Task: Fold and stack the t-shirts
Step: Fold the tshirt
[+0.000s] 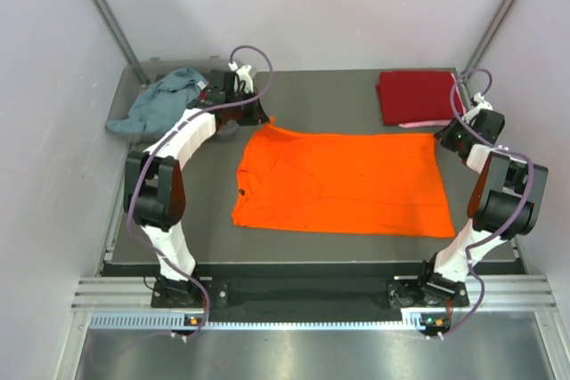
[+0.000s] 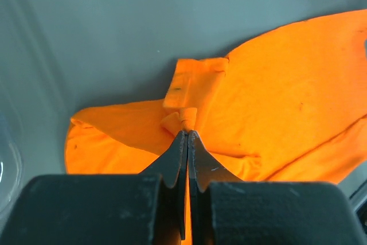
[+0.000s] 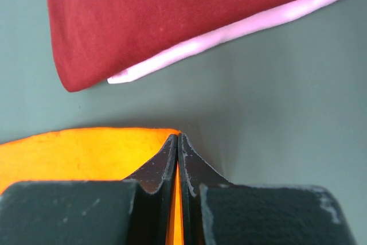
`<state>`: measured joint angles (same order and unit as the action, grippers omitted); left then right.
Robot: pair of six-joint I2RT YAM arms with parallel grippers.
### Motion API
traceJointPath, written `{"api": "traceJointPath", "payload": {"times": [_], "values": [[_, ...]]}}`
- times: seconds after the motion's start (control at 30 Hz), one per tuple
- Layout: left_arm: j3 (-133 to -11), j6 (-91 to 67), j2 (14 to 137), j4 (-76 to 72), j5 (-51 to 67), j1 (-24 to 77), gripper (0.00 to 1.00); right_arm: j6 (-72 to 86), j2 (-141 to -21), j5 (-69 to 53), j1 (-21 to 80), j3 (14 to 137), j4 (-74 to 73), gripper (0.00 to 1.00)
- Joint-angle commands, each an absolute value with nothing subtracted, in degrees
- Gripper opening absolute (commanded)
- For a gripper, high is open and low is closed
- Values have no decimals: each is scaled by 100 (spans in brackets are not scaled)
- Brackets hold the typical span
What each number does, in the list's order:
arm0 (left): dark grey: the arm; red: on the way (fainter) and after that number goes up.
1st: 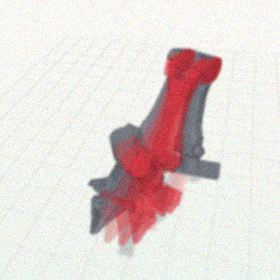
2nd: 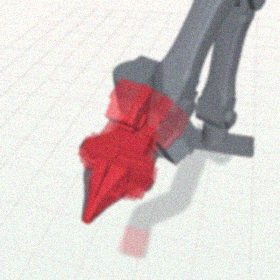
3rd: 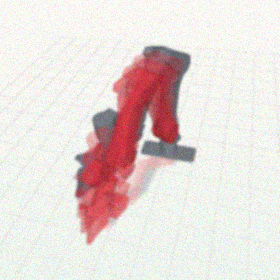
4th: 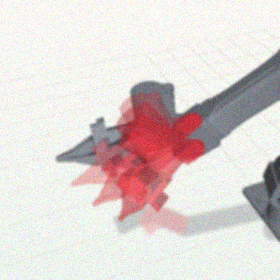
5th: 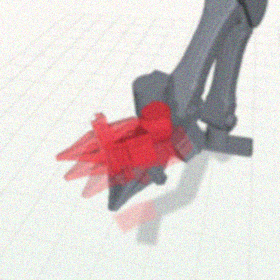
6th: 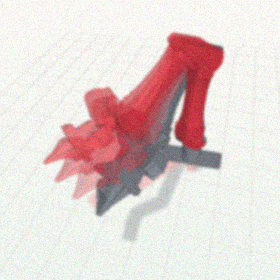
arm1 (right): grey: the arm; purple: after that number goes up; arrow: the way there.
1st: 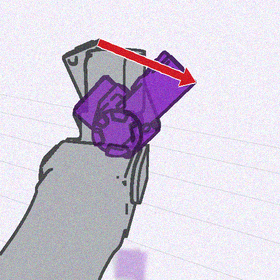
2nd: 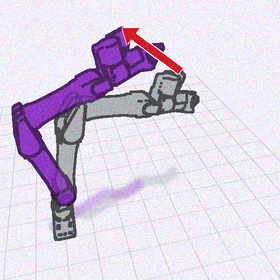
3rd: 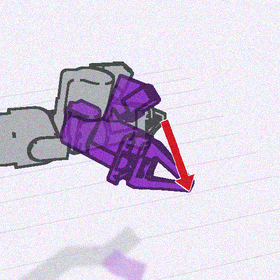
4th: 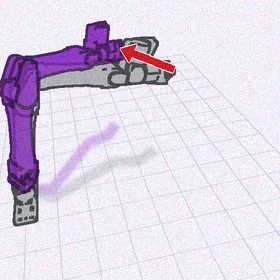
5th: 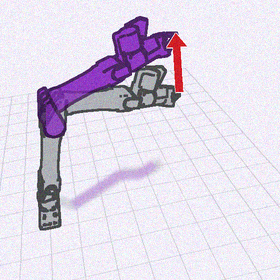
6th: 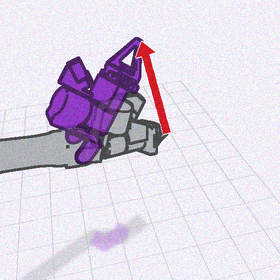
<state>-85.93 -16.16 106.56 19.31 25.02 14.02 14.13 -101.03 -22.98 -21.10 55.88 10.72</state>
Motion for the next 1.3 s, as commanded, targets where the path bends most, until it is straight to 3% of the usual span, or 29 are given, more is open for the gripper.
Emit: {"api": "traceJointPath", "payload": {"times": [0.0,0.37,1.27], "values": [[-8412,-1687,10011,1837,2548,1415,0,1467,-9809,-2223,-2057,5476,1511,0],[-7815,-1810,9265,2399,2558,1450,0,1538,-9167,-1855,-2039,4790,1617,0],[-5995,-2048,7691,3305,2170,1468,0,1722,-7533,-739,-2048,3586,141,0]]}}
